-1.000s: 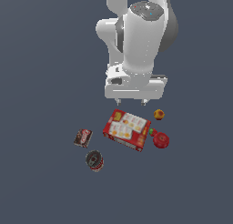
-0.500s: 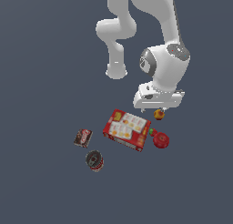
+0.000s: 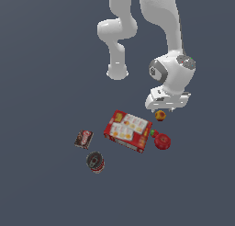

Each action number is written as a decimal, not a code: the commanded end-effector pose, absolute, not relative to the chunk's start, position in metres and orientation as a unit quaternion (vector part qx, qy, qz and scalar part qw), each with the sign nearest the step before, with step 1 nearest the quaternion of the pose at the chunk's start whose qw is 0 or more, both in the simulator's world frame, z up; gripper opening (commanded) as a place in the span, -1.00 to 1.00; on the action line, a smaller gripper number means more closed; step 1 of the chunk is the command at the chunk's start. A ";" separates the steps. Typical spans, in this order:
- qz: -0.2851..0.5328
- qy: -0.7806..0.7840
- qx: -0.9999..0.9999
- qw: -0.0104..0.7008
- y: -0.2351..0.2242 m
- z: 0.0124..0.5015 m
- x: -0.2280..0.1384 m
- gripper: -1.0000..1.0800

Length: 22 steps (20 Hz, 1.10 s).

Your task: Pick up a designated object from a clutter of objects.

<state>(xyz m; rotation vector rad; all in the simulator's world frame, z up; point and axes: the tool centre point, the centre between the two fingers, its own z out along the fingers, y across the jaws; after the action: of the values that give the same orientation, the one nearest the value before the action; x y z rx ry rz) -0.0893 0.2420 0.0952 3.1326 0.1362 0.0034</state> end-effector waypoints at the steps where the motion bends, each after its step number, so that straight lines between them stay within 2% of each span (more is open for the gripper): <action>1: 0.001 0.045 0.999 0.001 0.250 0.088 -0.097 0.92; 10: 0.000 0.046 0.999 0.001 0.253 0.081 -0.100 0.92; 22: 0.000 0.047 0.999 0.000 0.254 0.037 -0.102 0.92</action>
<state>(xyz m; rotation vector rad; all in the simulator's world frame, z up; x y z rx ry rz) -0.1020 0.2536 0.0405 3.1376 0.1464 -0.0024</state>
